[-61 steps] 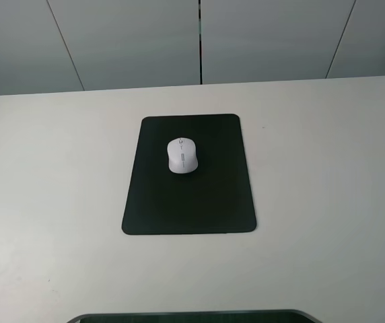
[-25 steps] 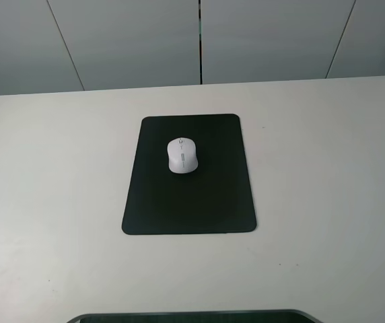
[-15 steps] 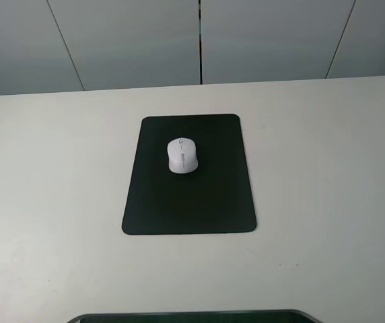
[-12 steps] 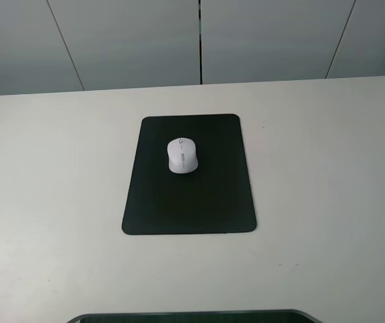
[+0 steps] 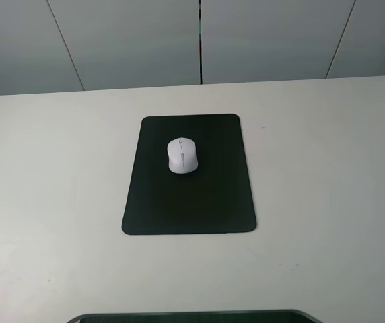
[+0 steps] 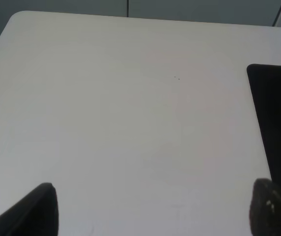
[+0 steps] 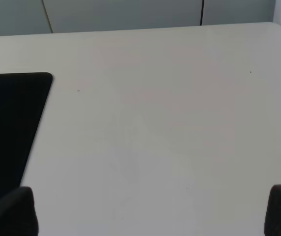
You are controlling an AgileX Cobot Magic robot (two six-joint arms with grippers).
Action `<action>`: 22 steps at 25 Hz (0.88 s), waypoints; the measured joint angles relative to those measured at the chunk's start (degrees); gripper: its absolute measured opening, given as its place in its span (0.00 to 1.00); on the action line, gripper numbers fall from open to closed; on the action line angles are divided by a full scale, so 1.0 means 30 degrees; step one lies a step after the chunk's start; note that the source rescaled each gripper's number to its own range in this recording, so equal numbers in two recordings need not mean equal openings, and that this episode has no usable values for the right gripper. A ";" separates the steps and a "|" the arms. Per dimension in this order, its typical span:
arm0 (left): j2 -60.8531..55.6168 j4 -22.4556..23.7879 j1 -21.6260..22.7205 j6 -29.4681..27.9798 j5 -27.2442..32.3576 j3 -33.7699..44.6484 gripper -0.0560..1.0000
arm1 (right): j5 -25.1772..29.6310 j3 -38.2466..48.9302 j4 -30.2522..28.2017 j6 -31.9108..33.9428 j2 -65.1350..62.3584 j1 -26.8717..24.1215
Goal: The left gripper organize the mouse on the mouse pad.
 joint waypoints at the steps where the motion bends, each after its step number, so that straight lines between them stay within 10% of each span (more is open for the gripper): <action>1: 0.0000 0.0000 0.0000 0.0000 0.0000 0.0000 1.00 | 0.0000 0.0000 0.0000 0.0000 0.0000 0.0000; 22: 0.0000 0.0000 0.0000 0.0199 0.0000 0.0000 1.00 | 0.0000 0.0000 0.0000 0.0000 0.0000 0.0000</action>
